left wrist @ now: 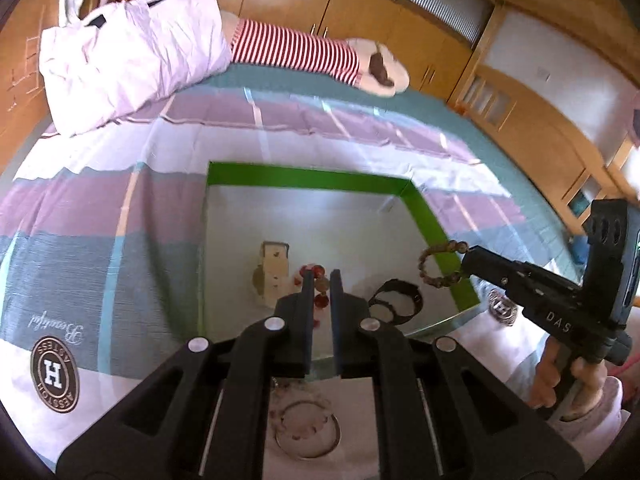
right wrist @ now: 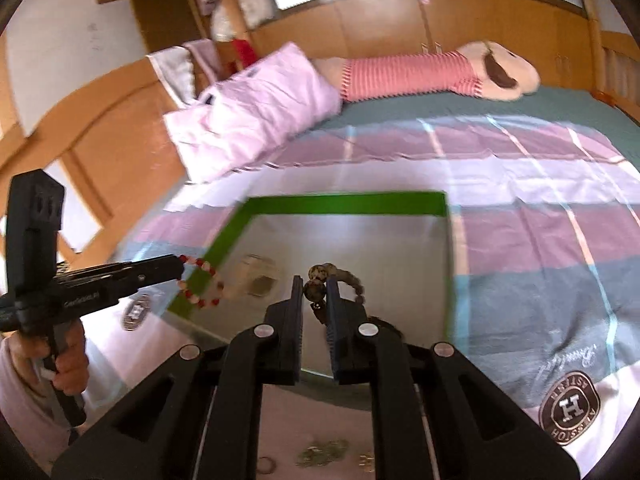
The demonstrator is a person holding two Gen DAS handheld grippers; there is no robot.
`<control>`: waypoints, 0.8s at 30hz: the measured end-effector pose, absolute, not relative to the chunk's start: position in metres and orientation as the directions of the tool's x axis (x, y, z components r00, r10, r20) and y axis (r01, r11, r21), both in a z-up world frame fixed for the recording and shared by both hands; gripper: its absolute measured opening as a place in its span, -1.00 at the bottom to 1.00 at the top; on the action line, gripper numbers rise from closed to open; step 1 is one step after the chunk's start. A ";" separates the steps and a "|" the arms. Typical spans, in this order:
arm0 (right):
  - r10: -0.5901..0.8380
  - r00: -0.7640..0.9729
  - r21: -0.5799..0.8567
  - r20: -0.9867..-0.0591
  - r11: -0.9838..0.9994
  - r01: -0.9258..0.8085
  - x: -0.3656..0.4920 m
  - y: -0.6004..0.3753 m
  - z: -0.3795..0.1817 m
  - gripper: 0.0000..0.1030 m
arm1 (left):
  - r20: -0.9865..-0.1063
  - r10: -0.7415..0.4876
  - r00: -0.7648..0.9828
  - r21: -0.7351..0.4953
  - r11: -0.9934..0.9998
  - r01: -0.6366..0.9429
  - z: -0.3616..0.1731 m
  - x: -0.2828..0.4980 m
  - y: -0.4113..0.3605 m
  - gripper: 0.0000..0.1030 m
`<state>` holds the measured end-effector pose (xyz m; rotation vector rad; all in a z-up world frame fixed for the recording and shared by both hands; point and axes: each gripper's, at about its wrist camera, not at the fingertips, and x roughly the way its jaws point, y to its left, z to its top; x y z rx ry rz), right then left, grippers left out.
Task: Organize jewelry
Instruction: 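Carry both bracelets into the green box and open both tools, then move both open tools back over the remaining jewelry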
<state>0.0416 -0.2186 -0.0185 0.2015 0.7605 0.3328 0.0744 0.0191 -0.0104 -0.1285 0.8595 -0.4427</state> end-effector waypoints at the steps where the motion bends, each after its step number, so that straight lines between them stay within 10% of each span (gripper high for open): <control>1: 0.359 0.674 0.297 -0.645 0.931 -0.212 0.045 -0.220 -0.021 -0.79 | -0.716 -0.418 0.559 -0.280 0.905 0.319 -0.016 0.079 0.016 -0.86; 6: 0.350 0.655 0.311 -0.670 0.933 -0.181 0.048 -0.225 -0.032 -0.77 | -0.746 -0.389 0.541 -0.266 0.918 0.293 -0.033 0.087 0.015 -0.85; 10: 0.352 0.665 0.333 -0.659 0.929 -0.162 0.041 -0.230 -0.028 -0.01 | -0.744 -0.375 0.554 -0.268 0.926 0.266 -0.030 0.084 0.021 -0.30; 24: 0.403 0.398 0.243 -0.824 0.886 -0.395 0.011 -0.170 -0.057 0.00 | -0.915 -0.185 0.357 -0.060 0.941 0.333 -0.081 0.039 0.014 -0.09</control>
